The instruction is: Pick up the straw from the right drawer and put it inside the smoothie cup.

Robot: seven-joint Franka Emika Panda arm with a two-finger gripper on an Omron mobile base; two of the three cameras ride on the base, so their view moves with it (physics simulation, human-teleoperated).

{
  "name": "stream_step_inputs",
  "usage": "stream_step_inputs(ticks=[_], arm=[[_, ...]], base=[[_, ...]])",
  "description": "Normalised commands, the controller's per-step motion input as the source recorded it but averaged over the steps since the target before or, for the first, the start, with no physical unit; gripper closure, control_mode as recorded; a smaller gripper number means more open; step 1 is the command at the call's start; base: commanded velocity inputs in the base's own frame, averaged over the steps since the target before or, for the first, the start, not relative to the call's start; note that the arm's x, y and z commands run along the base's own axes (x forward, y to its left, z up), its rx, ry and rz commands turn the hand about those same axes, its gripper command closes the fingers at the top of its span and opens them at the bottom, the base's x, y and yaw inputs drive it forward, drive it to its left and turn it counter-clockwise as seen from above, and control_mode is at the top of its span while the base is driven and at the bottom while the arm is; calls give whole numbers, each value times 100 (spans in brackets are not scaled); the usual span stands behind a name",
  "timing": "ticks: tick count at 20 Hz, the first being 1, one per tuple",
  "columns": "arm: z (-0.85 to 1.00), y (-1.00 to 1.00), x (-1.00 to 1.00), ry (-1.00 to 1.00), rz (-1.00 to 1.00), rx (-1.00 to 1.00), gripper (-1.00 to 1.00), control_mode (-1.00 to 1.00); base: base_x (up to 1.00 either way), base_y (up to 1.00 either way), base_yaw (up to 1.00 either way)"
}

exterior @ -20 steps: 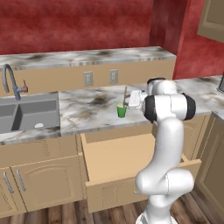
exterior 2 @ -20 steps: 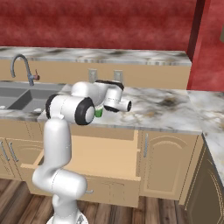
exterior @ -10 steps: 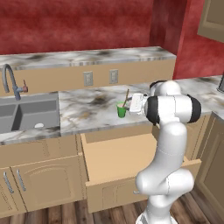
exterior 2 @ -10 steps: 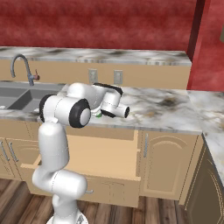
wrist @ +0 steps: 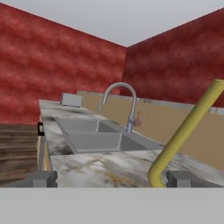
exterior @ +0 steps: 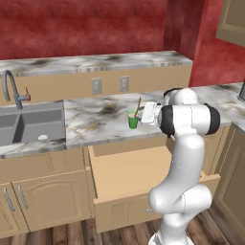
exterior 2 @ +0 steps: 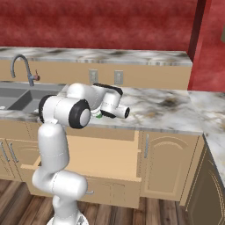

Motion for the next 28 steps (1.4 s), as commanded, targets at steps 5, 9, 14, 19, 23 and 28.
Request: stream_step_inputs(ticks=[5, 9, 14, 19, 23, 28], arm=[[0, -14, 0, 0, -3, 0, -100, -100], [0, -21, 1, 0, -5, 0, -100, -100], [-4, -4, 12, 0, -7, -5, -100, -100], [-8, 0, 20, 0, -8, -12, -100, -100], [-7, 3, 19, 0, -9, -16, -100, -100], [-16, 16, 20, 0, -10, -19, -100, -100]], base=[[0, 0, 0], [0, 0, 0], [0, 0, 0], [0, 0, 0], [0, 0, 0], [0, 0, 0]])
